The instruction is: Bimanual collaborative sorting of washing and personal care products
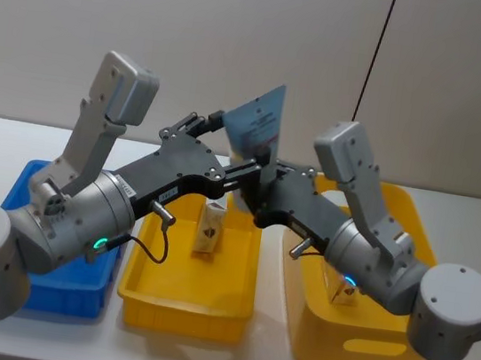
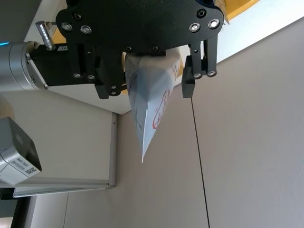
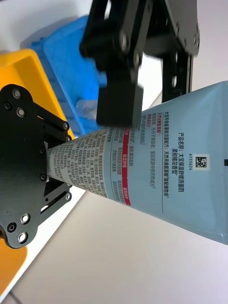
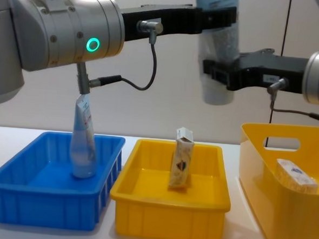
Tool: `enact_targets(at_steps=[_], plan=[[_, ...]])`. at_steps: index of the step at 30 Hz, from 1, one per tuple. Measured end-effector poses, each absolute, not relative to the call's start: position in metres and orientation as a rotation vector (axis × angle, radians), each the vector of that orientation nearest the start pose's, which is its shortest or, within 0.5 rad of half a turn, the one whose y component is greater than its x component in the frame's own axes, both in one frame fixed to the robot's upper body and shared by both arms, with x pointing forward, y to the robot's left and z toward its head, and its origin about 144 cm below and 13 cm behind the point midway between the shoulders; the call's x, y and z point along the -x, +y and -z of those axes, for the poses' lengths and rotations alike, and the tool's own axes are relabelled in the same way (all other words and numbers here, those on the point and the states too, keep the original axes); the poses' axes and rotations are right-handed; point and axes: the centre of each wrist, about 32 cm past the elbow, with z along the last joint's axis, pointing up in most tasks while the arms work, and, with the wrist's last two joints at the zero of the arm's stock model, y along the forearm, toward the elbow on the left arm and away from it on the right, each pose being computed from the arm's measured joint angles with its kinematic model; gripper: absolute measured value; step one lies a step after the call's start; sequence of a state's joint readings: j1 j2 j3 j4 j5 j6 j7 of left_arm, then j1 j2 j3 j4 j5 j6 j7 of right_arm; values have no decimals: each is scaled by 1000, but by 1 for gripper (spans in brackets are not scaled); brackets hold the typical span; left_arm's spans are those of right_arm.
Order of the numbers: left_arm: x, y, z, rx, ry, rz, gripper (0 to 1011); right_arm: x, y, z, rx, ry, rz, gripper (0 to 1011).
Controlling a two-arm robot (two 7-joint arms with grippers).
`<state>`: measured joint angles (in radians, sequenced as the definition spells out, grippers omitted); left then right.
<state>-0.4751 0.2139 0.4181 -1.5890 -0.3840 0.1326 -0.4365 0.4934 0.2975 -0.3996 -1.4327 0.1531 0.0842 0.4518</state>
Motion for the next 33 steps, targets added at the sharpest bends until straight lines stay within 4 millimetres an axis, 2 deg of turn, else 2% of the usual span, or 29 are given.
enact_targets(at_steps=[1, 6, 18, 24, 28, 33], plan=[[-543, 159, -1297, 162, -174, -690, 921, -566, -208, -1261, 131, -300, 822, 214], [-543, 159, -1297, 161, -174, -691, 1001, -561, -215, -1258, 134, -286, 889, 190], [-543, 159, -1297, 161, -174, -691, 1001, -547, -239, -1251, 154, -241, 1052, 175], [-543, 159, -1297, 161, -174, -691, 1001, -541, -257, -1244, 173, -202, 1144, 170], [-543, 159, -1297, 161, -174, -691, 1001, -538, -268, -1239, 184, -171, 1189, 250], [-543, 159, -1297, 161, -174, -691, 1001, -536, -280, -1232, 195, -133, 1229, 444]])
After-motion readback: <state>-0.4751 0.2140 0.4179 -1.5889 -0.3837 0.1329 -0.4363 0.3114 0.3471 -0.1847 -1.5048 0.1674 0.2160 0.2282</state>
